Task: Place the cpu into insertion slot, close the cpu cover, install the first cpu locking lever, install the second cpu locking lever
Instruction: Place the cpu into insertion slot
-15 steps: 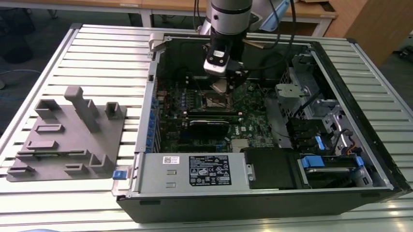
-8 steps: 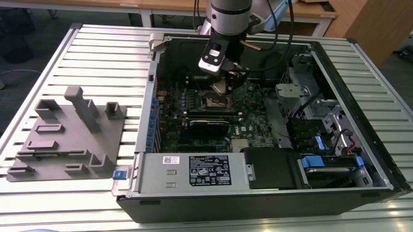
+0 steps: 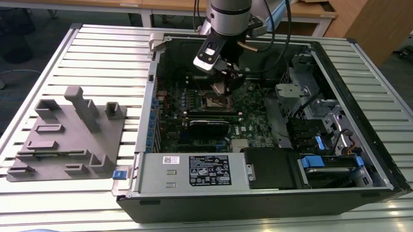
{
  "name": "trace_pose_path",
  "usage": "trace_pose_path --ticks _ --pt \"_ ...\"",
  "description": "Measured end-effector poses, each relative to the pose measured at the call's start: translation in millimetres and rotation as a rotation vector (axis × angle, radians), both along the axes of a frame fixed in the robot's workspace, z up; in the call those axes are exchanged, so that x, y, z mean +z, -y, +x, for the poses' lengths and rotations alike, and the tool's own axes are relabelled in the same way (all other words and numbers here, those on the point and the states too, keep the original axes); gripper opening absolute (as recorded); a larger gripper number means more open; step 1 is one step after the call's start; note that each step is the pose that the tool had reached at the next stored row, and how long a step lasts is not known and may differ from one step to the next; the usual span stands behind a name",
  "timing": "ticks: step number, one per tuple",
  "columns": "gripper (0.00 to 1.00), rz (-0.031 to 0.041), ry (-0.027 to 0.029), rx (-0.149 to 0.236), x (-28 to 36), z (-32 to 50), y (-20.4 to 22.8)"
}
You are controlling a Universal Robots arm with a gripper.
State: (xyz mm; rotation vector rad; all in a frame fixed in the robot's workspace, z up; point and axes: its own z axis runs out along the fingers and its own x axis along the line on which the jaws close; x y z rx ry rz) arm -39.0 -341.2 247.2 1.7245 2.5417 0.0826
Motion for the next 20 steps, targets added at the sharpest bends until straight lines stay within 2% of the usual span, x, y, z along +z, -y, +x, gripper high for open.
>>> trace_pose_path --ticks 17,20 --pt "0.54 0.0000 0.0000 -0.309 -2.4 0.0 0.0" --pt "0.54 0.0000 0.0000 -0.326 -2.4 0.0 0.1"
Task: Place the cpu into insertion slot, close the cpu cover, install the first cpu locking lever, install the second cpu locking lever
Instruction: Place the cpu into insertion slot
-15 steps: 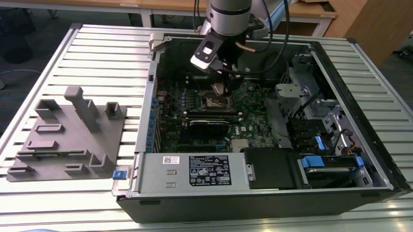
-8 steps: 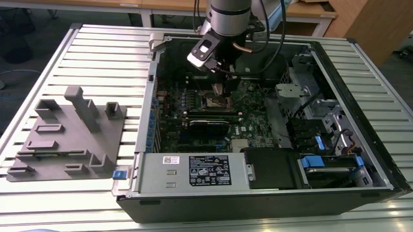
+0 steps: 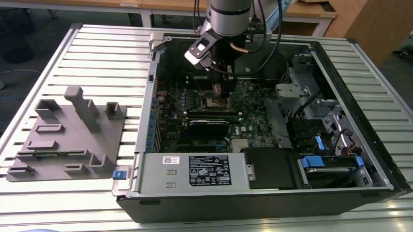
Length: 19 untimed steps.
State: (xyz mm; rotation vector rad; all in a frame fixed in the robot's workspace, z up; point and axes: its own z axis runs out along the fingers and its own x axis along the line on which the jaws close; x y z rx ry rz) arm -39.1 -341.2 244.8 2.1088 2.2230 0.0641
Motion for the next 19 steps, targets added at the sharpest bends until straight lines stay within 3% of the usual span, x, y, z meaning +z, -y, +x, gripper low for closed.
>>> trace_pose_path --ticks 4,6,7,10,11,12,15,17,19 --pt "0.54 0.0017 -0.0001 0.000 0.0 0.0 0.0" --pt "0.54 0.0140 0.0001 -0.001 -0.1 -0.3 -0.1" --pt "0.54 0.0152 0.0001 -0.002 -0.1 -0.3 -0.1" --pt "0.54 0.0153 0.0001 -0.003 -0.1 -0.2 -0.1" --pt "0.54 0.0156 0.0002 -0.010 -0.3 -0.2 -0.1" --pt "0.54 0.0156 0.0003 -0.052 -1.0 -0.3 -0.1" --pt "0.54 0.0171 0.0005 -0.054 -1.4 -1.0 0.0" --pt "0.54 0.0234 0.0007 -0.054 -2.3 -2.2 0.0" --pt "0.54 0.0363 0.0010 -0.054 -3.6 -3.3 0.0"
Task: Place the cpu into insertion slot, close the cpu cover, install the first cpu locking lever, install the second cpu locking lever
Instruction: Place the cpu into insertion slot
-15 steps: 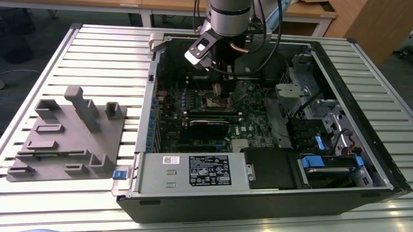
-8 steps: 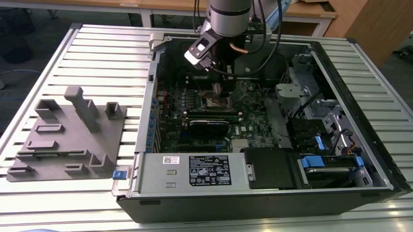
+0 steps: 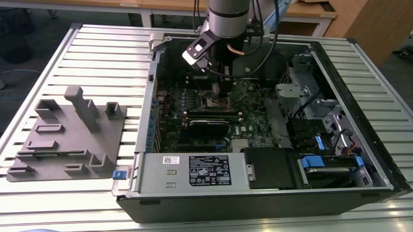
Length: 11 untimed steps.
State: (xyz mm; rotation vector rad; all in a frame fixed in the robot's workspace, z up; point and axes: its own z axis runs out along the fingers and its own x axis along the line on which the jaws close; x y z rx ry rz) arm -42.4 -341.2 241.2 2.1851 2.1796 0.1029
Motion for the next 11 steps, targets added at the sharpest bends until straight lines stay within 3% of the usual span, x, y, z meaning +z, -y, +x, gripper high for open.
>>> trace_pose_path --ticks 2,11 --pt "0.54 0.0055 0.0006 0.000 -2.7 -1.2 0.0" --pt "0.54 0.0059 0.0004 0.000 -18.4 -4.2 0.2"
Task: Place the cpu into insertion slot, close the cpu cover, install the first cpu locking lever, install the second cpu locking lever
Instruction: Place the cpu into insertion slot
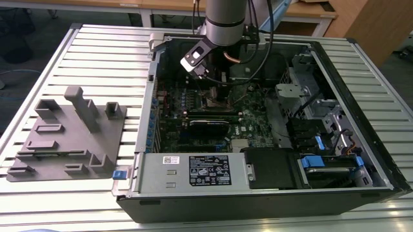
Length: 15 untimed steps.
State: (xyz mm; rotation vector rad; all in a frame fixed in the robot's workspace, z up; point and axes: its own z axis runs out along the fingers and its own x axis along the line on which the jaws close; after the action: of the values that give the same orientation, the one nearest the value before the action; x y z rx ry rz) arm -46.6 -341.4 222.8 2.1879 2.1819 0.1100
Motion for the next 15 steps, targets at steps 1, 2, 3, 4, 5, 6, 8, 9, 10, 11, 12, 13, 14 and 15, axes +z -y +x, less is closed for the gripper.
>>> trace_pose_path --ticks 1,2,3,4,5,6,8,9,10,11,12,13,14,15 --pt "0.54 -0.0001 0.0000 0.000 -1.4 -0.4 0.0" --pt "0.54 0.0000 0.0000 0.000 -2.6 -0.9 0.0" --pt "0.54 -0.0001 -0.0001 0.000 -3.8 -1.4 0.0" --pt "0.54 -0.0001 0.0000 0.000 -5.0 -1.7 0.0" --pt "0.54 0.0000 0.0000 0.000 -6.3 -1.8 0.0" --pt "0.54 0.0000 0.0000 0.000 -8.0 -1.8 0.0" --pt "0.54 0.0000 0.0000 0.000 -11.3 -2.1 0.0" --pt "0.54 0.0000 0.0000 0.000 -12.6 -2.4 0.0" --pt "0.54 0.0000 0.0000 0.000 -13.8 -2.7 0.0" --pt "0.54 0.0000 0.0000 0.000 -14.8 -3.0 0.0" --pt "0.54 0.0000 0.0000 0.000 -15.7 -3.3 0.0" --pt "0.54 -0.0001 0.0000 0.000 -16.6 -3.8 0.0" --pt "0.54 0.0000 0.0000 0.000 -17.7 -4.1 0.0" --pt "0.54 -0.0001 0.0000 0.000 -19.0 -4.4 0.0"
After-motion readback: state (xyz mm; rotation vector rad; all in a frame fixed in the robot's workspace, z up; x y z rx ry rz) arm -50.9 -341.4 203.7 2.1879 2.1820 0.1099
